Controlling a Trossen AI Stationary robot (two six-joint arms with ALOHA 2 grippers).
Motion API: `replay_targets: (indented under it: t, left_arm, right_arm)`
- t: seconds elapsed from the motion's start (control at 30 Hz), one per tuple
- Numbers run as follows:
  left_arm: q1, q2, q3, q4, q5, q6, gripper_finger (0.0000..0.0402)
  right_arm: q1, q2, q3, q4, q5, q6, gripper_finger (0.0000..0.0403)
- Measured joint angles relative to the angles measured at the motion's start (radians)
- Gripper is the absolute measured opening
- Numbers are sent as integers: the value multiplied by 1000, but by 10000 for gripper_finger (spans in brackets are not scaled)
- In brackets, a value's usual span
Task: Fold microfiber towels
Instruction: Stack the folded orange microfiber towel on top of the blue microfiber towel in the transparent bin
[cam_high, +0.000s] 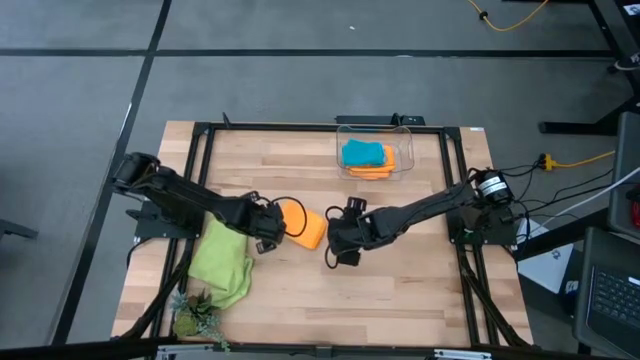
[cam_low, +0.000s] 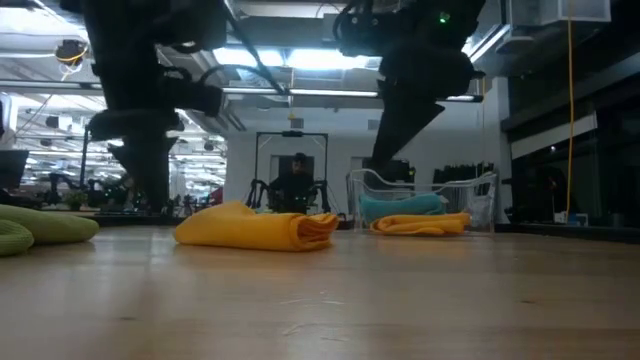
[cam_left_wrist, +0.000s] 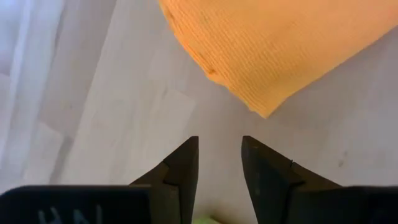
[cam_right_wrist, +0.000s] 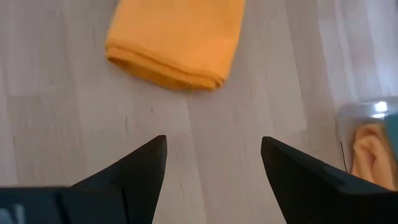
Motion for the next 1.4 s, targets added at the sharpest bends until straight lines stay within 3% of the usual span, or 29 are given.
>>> replay_targets:
  t: [0.3, 0.4, 0.6, 0.83, 1.07, 1.17, 1.27, 1.4]
  left_arm:
    - [-6, -42, 2, 32, 13, -13, 115]
    - [-12, -40, 2, 35, 15, -27, 115]
    - [-12, -40, 2, 43, 13, -28, 115]
    - [-12, -40, 2, 50, 7, -28, 115]
    - [-12, -39, 3, 53, 139, 23, 115]
    - [-11, -20, 3, 54, 146, 35, 115]
    - [3, 27, 3, 75, 145, 93, 115]
    - [36, 105, 3, 169, 125, 163, 115]
  right_arm:
    - [-83, 46, -169, 353, 234, -42, 264]
    - [-114, 48, -222, 443, 247, -43, 264]
    - [-142, 57, -291, 620, 129, -117, 264]
    - [-125, 73, -304, 689, -66, -125, 264]
    - [-50, 76, -304, 746, -268, -67, 264]
    - [-10, 77, -304, 759, -329, -44, 264]
    - [30, 77, -304, 747, -318, -40, 264]
    - [61, 63, -304, 698, -181, 26, 264]
